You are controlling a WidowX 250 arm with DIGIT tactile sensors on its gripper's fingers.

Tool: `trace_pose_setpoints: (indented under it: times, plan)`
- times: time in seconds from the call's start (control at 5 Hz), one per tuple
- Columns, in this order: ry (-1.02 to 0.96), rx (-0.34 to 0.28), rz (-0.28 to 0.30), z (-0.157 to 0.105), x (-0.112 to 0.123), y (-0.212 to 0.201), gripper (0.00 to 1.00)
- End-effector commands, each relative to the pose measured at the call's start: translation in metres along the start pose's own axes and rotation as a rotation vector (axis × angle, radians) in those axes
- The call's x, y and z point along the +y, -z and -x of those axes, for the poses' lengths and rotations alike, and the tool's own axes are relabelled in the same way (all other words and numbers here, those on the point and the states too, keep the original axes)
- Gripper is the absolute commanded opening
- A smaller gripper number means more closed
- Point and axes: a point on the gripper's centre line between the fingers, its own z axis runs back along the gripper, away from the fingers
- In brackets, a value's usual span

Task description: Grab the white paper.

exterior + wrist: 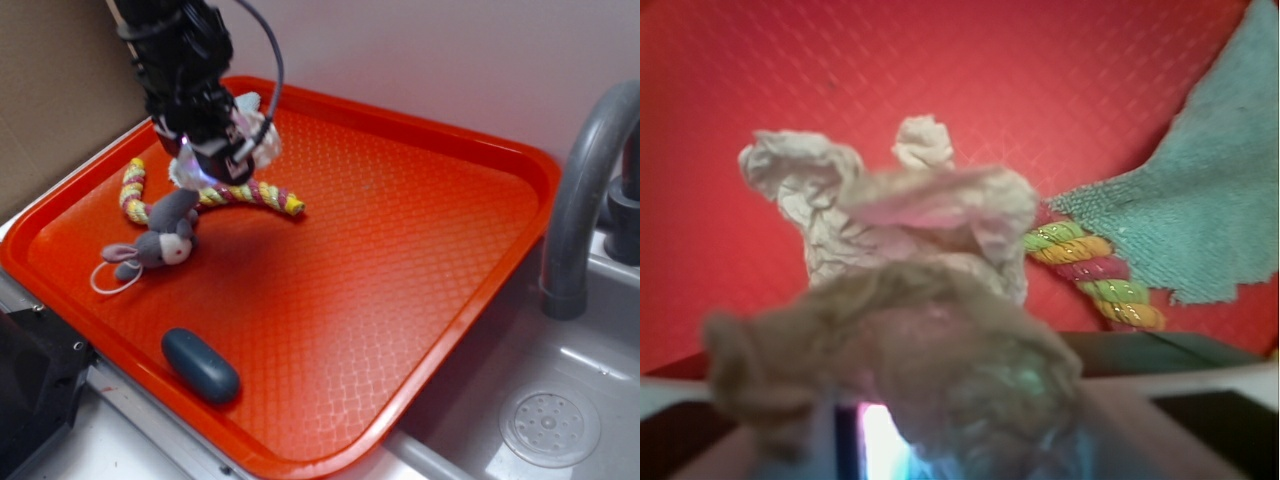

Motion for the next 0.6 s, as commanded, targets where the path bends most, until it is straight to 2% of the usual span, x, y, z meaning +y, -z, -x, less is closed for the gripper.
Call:
trace_pose_setpoints:
  times: [0.0,0.2,0.4]
  plan:
    - [-0.110,-0.078,-0.047,0.006,0.000,-0.100,0.00]
    - [-0.136,-0.081,-0.013,0.016,0.005,-0.117,0.00]
    - [-0.103,-0.078,-0.017,0.013,0.009,-0.108,0.00]
